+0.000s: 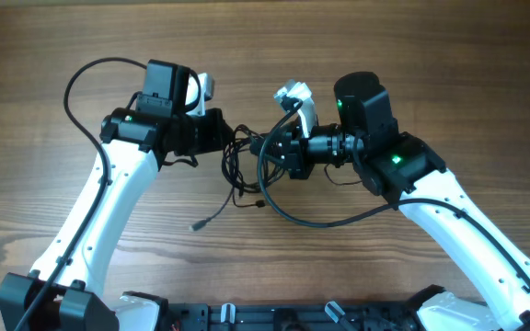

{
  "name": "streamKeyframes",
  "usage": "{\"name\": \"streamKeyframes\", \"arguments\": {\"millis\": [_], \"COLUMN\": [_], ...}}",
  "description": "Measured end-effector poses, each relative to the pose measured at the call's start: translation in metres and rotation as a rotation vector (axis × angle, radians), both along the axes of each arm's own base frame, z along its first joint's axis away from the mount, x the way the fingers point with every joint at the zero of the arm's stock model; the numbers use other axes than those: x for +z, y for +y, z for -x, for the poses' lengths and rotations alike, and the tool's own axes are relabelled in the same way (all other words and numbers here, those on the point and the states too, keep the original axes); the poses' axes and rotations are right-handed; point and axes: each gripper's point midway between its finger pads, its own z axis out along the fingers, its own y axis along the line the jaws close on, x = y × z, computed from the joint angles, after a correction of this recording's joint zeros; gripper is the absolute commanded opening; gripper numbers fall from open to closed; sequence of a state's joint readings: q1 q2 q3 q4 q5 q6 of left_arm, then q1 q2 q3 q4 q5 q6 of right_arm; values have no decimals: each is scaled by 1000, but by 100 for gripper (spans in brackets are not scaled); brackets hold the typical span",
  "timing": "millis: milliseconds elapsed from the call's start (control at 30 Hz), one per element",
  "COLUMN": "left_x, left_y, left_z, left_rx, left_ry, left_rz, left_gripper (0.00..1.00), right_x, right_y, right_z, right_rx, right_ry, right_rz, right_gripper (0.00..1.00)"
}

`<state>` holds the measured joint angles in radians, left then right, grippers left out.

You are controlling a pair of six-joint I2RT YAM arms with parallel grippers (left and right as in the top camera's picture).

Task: Untangle cables

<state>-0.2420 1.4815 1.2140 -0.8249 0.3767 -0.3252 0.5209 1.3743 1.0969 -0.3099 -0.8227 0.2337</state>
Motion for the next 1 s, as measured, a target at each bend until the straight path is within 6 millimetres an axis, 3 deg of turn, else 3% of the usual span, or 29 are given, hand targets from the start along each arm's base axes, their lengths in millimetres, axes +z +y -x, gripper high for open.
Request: {"name": "streamKeyframes", "arguments": {"millis": [133, 367, 400, 433, 600, 833, 1000], "left_x": [-3, -3, -3, -3, -3, -2, 3], "left_y": [1, 2, 2, 1, 1, -3, -27], "left_z": [6, 7, 7, 6, 6, 5, 7], "left_rx": [1, 1, 1, 1, 2, -9, -75], "left_ry": [30, 32, 32, 30, 28, 19, -23], "left_rz": [-7, -8, -7, -7, -6, -5, 7], "left_gripper": [4, 4, 20, 44, 63, 61, 53], "right_x": [-6, -36, -40, -41, -34, -31, -31], "right_y": [-4, -24, -28, -30, -26, -24, -24], "right_z": [-5, -21, -23, -25, -30, -31, -31], "right_rx": [-39, -192, -213, -226, -226, -223, -222], "right_ry": [4, 33, 33, 30, -8, -18, -18], "right_rz": [33, 187, 209, 221, 193, 180, 180], "right_gripper": [4, 4, 4, 4, 4, 4, 4]}}
